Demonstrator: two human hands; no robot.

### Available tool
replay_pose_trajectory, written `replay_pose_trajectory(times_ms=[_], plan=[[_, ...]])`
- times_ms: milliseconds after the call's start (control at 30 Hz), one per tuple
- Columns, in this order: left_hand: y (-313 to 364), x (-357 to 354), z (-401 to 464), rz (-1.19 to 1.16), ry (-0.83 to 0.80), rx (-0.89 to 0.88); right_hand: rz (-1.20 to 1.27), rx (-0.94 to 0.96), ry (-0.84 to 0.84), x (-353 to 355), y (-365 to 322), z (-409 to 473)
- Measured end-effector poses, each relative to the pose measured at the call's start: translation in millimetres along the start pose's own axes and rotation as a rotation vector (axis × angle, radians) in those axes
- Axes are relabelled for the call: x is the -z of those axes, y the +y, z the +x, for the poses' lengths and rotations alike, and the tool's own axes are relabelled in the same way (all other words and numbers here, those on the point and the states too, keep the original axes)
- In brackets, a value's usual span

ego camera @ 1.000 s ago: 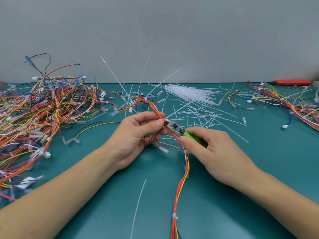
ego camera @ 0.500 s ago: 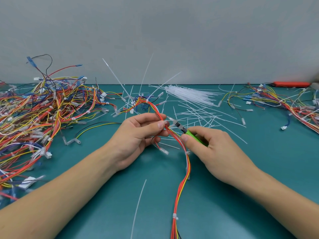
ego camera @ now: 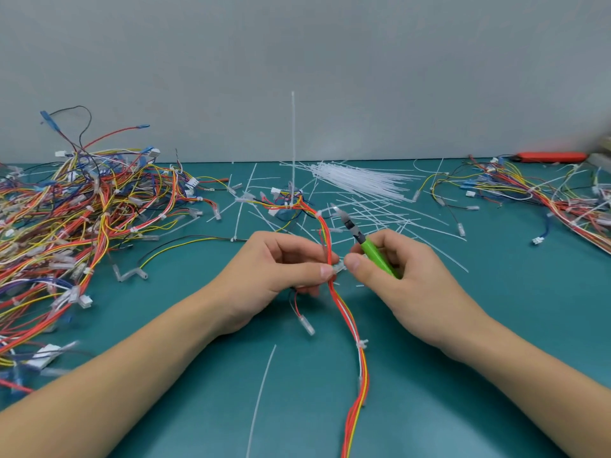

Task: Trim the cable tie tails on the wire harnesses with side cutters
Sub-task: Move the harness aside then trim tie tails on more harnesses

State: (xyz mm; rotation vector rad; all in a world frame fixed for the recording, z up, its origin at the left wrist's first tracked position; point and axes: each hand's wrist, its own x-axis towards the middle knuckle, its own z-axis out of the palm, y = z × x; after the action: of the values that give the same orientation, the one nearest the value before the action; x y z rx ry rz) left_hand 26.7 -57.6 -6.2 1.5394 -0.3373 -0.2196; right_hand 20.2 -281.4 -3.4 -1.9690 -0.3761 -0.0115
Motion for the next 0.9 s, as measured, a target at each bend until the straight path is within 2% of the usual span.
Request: replay_pose_trajectory(times_ms=[367,467,567,733,900], plan=[[2,-6,-3,0.106,-0.071,0.022,0.353,0.054,-0.180,-4,-14,-8],[3,-4,-2,0.058,0.024,-0.003,0.348,0.054,-0.168,-5,-15,-8],[4,3,1,-0.139,0.127,0.052,0.273,0.084,-0.173,-3,-15,-9],[2,2,4,-0.165,0.101,0.044,0.132,0.107,-0.306,-6,-14,-12],[2,4,5,-0.185,0.085,0.069,0.042,0.159,-0.329,-5,-16,-14]])
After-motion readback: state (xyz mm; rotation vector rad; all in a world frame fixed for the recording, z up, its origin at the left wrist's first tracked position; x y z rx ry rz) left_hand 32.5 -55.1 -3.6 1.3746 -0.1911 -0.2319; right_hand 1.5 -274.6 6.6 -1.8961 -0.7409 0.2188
